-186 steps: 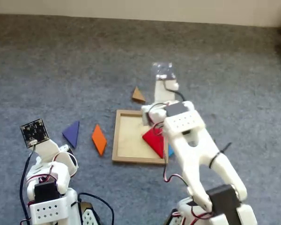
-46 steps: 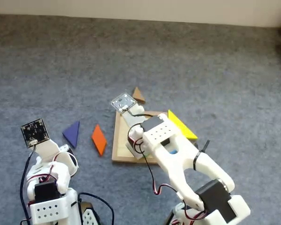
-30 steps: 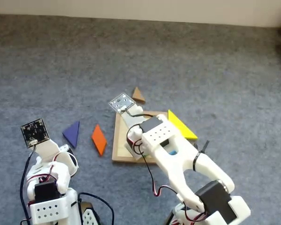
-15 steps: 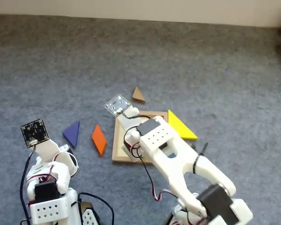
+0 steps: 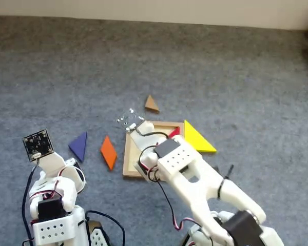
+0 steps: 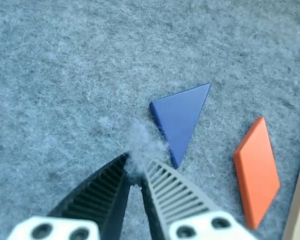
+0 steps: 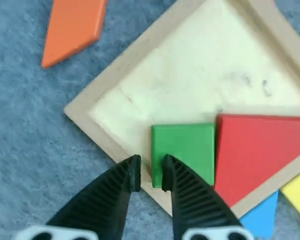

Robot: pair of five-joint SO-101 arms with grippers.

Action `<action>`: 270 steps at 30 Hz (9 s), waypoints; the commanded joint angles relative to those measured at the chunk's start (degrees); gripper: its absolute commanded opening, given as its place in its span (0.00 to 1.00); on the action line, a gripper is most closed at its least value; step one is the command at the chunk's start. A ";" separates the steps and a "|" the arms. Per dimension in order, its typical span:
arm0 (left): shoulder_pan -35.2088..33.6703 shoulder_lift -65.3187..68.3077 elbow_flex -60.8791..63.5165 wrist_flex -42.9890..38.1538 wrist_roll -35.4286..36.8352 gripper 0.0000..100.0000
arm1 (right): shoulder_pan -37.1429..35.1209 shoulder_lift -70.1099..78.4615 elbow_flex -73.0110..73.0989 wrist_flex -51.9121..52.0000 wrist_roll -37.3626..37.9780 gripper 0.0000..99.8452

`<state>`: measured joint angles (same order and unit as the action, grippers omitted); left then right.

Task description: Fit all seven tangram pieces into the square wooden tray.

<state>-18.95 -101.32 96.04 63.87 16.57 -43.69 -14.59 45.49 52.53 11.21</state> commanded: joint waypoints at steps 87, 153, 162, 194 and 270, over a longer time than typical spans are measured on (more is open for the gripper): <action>-0.75 -1.36 1.19 -0.44 0.44 0.01 | 33.27 11.82 -23.52 5.14 7.82 0.34; -0.75 -1.36 1.19 -0.44 0.44 0.01 | 33.71 30.37 -27.12 3.74 17.93 0.21; -0.75 -1.36 1.19 -0.44 0.44 0.01 | 33.45 21.05 -26.68 7.25 17.93 0.21; -0.75 -1.36 1.19 -0.44 0.44 0.01 | 12.97 15.08 -27.03 8.48 33.23 0.21; -0.75 -1.36 1.19 -0.44 0.44 0.01 | 22.99 13.93 -28.79 10.42 5.80 0.09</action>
<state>-18.95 -101.32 96.04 63.87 16.57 -20.48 4.57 15.43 63.78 16.31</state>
